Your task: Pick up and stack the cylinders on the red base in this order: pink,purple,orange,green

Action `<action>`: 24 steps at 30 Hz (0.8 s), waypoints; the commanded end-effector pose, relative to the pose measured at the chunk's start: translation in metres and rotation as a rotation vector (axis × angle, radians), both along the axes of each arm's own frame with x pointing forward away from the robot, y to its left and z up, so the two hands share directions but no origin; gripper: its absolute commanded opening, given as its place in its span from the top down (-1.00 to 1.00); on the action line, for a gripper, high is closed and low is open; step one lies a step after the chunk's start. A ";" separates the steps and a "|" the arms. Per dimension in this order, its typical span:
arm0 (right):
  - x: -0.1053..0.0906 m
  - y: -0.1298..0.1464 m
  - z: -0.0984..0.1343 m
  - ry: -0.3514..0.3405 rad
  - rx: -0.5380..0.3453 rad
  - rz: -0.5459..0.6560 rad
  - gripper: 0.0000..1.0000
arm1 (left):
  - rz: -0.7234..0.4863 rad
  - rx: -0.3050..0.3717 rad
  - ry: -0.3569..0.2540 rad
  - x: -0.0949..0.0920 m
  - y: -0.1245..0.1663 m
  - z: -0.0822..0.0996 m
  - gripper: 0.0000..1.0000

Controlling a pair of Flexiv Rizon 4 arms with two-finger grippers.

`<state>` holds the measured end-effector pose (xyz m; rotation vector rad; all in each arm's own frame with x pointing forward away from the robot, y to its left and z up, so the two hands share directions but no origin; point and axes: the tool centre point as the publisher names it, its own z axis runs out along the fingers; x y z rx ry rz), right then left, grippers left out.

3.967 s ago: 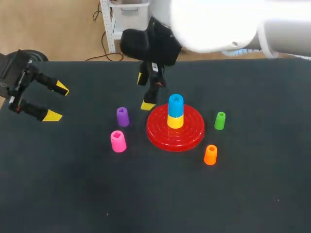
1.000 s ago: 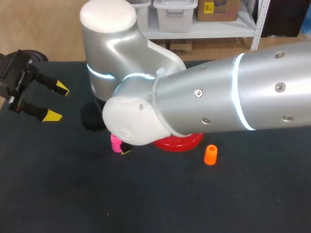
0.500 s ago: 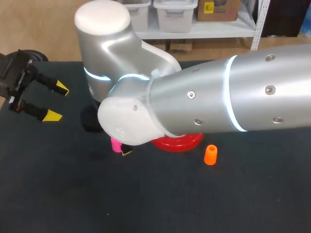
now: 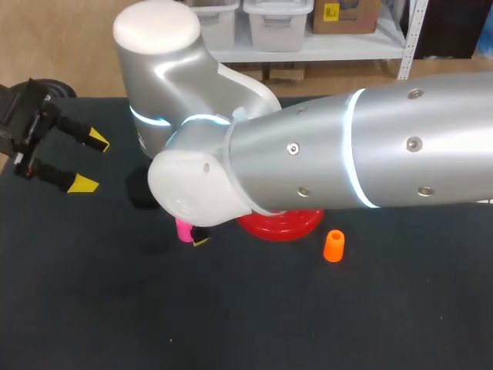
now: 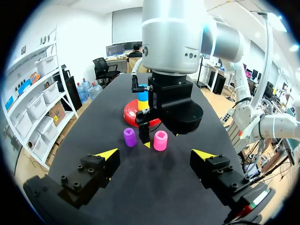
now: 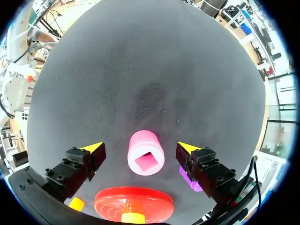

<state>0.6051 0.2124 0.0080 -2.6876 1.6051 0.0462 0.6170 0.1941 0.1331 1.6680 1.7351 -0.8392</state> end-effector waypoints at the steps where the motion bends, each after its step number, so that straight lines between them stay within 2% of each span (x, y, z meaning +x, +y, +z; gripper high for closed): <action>1: 0.001 -0.001 0.001 0.004 0.000 -0.001 -1.00 | 0.001 -0.002 -0.004 -0.001 0.001 -0.001 -1.00; 2: 0.001 -0.001 0.001 0.006 0.000 -0.002 -0.84 | 0.001 -0.002 -0.004 -0.001 0.001 -0.001 -1.00; 3: 0.002 -0.001 0.001 0.007 0.001 -0.003 -0.54 | 0.001 -0.002 -0.004 -0.001 0.001 -0.001 -1.00; 4: 0.002 -0.001 0.001 0.011 0.002 -0.004 0.48 | 0.001 -0.002 -0.004 -0.001 0.001 -0.001 -1.00; 5: 0.002 -0.001 0.001 0.012 0.003 -0.004 1.00 | 0.001 -0.002 -0.004 -0.001 0.001 -0.001 -1.00; 24: 0.001 -0.001 0.000 0.037 0.023 -0.018 1.00 | 0.001 -0.002 -0.004 -0.001 0.001 -0.001 -1.00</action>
